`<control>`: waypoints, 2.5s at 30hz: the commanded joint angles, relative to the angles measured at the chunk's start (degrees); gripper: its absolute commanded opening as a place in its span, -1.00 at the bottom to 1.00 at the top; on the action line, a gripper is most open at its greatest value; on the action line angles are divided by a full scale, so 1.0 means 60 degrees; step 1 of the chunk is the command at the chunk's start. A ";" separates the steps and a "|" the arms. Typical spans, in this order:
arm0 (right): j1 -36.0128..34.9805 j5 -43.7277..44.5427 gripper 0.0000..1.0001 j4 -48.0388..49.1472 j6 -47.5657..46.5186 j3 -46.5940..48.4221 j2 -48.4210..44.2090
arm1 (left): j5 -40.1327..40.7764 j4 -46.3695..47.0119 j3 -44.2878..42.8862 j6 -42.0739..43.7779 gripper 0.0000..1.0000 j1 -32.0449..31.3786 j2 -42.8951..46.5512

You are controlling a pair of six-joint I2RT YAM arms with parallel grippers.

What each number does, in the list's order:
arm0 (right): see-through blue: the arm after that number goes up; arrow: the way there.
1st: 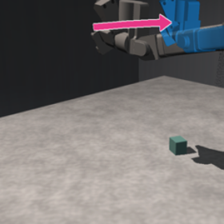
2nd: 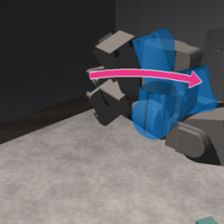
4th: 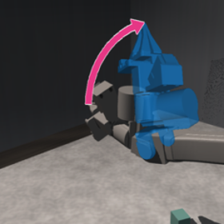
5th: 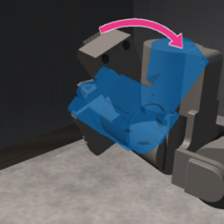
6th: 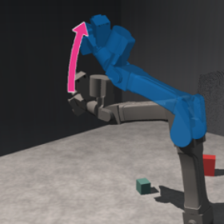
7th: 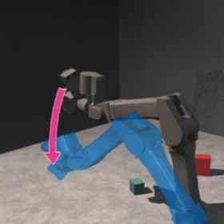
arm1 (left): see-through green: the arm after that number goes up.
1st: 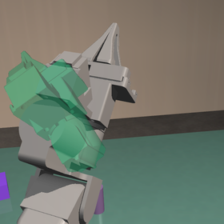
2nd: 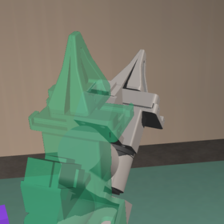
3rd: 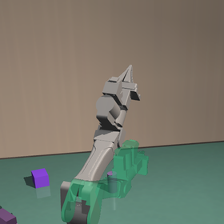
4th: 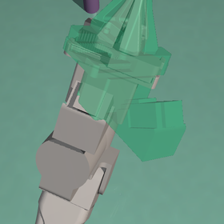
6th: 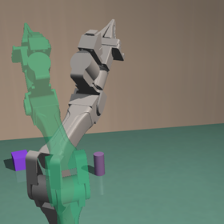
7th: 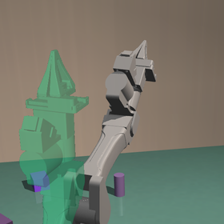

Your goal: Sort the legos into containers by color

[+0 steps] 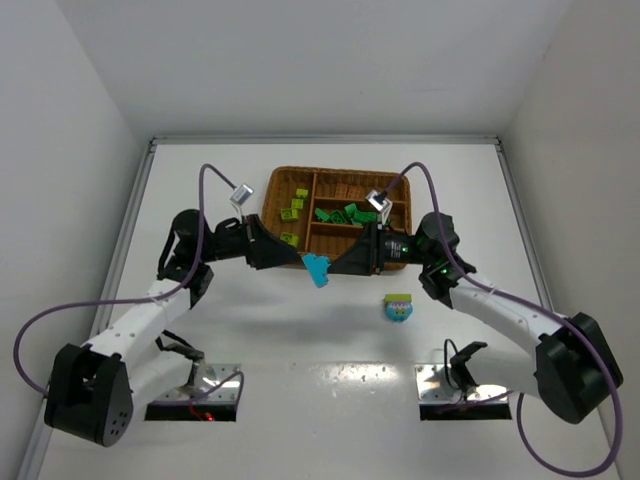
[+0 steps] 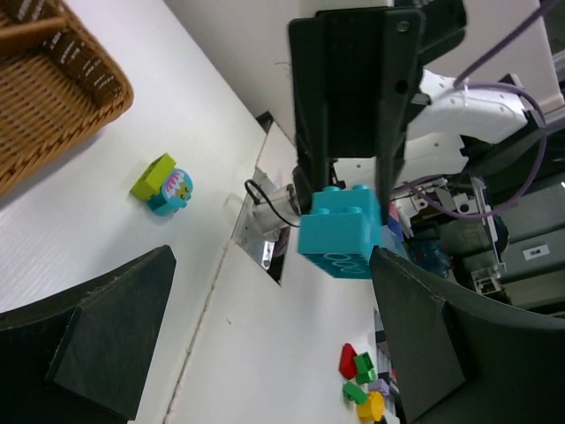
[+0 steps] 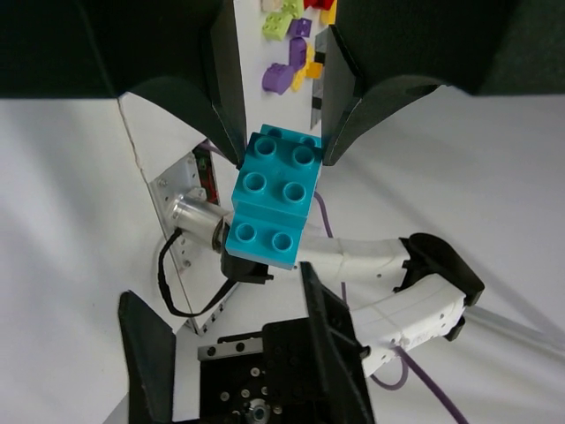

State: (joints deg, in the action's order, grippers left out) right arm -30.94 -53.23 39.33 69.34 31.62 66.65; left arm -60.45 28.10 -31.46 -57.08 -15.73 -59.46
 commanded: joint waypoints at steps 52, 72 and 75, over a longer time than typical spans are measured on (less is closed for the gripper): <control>-0.0117 0.0259 -0.44 -0.1663 -0.1728 0.1073 0.0288 | -0.0004 -0.0317 -0.0967 0.0753 -1.00 -0.1100 -0.0461; -0.0205 -0.0005 0.03 -0.1135 -0.1552 0.1601 0.1312 | 0.0348 -0.0200 -0.1143 0.0578 -1.00 -0.1012 -0.0549; -0.0307 -0.0005 -0.03 -0.1047 -0.1552 0.1601 0.1313 | 0.0348 -0.0200 -0.1143 0.0578 -1.00 -0.0924 -0.0549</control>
State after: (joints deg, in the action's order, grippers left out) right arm -32.21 -52.64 28.71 60.14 38.83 74.35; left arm -58.48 24.95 -36.23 -53.45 -21.85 -62.92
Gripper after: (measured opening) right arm 0.496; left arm 0.444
